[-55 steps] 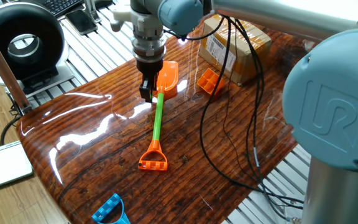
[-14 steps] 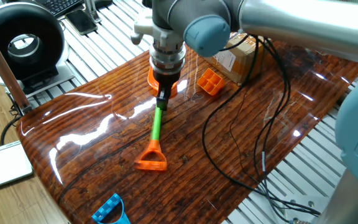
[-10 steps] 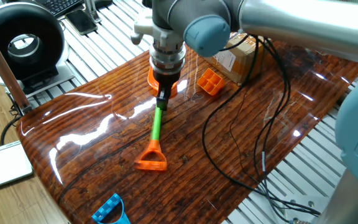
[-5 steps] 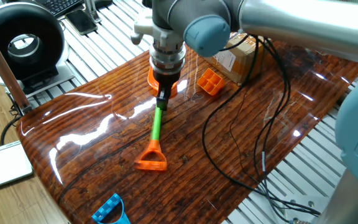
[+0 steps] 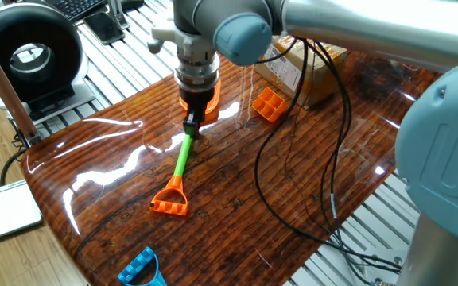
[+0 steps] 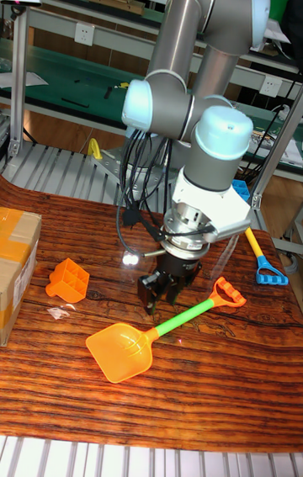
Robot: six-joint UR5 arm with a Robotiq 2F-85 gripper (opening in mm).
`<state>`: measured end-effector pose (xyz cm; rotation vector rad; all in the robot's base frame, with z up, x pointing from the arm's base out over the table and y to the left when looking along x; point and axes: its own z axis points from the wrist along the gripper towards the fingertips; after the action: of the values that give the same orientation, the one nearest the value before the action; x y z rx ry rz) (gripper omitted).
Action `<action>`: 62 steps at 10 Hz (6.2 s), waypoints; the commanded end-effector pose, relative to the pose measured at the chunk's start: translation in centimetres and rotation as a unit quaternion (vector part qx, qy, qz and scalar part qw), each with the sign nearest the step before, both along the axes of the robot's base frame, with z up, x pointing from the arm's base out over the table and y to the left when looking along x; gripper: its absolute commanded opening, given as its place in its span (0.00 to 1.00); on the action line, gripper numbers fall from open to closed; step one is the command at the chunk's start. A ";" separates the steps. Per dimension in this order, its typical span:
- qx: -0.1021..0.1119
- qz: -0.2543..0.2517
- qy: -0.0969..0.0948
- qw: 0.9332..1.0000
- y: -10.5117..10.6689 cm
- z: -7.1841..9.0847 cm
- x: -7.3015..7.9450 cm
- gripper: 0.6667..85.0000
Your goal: Use a shovel to scoop up an object
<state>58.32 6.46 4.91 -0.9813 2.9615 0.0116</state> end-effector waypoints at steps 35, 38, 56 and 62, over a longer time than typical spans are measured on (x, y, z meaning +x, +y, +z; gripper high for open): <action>0.022 0.007 -0.040 0.999 5.2 -0.8 7.2 0.52; 0.015 0.010 -0.046 0.999 3.1 -2.5 6.8 0.51; 0.032 0.099 -0.025 0.994 4.7 0.9 2.4 0.68; -0.033 0.251 -0.062 0.965 2.2 1.0 4.7 0.67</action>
<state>61.89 9.37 5.59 -1.5208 2.6343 -0.0618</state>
